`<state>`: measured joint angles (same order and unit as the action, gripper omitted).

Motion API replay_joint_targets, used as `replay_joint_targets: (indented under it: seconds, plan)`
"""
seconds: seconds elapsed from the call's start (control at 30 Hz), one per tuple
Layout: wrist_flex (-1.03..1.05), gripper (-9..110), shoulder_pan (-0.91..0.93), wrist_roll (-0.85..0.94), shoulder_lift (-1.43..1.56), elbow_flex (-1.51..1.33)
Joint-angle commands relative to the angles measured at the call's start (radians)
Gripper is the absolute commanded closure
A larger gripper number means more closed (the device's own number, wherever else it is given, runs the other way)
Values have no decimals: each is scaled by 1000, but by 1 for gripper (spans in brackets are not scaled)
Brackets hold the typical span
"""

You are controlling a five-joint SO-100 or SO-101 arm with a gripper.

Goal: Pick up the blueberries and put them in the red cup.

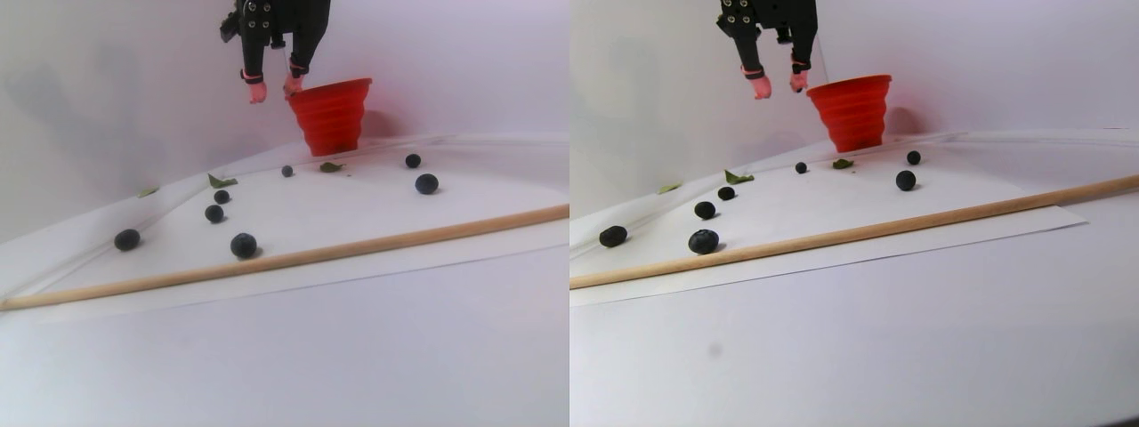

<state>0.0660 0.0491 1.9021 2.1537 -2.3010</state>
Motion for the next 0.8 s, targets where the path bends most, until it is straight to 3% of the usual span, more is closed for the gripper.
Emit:
replay_joint_targets:
  seconds: [0.0, 0.77]
  plan:
    - [-46, 83, -21, 15, 60, 9]
    - [-196, 83, -18, 48, -112, -3]
